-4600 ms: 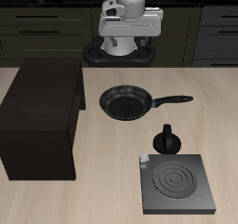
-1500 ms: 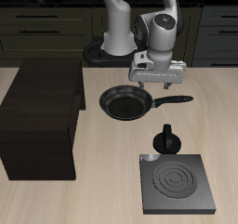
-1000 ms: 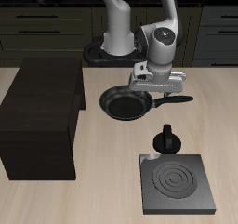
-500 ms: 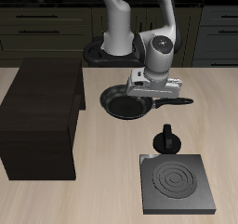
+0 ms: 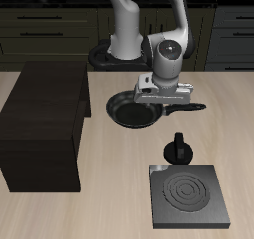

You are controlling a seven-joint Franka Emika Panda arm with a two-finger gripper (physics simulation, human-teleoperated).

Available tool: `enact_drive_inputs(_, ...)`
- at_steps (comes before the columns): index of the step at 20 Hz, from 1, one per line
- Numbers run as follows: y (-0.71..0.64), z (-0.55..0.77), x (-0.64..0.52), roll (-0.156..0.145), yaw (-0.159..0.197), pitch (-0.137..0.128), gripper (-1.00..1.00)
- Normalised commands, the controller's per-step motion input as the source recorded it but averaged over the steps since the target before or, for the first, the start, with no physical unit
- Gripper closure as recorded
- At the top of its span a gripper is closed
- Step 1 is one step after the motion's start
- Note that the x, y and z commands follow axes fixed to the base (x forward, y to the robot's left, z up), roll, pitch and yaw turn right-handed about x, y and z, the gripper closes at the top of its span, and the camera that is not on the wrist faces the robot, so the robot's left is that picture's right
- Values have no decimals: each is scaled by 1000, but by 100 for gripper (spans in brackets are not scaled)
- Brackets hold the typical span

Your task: Place the frypan on the top layer of the shelf

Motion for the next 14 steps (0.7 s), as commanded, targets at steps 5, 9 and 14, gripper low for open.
enact_drive_inputs(5,-138,-102,53,-20,-2,5,100)
enact_drive_inputs(9,-141,27,72,-43,21,-4,100)
enact_drive_inputs(14,23,53,40,-9,26,-10,100)
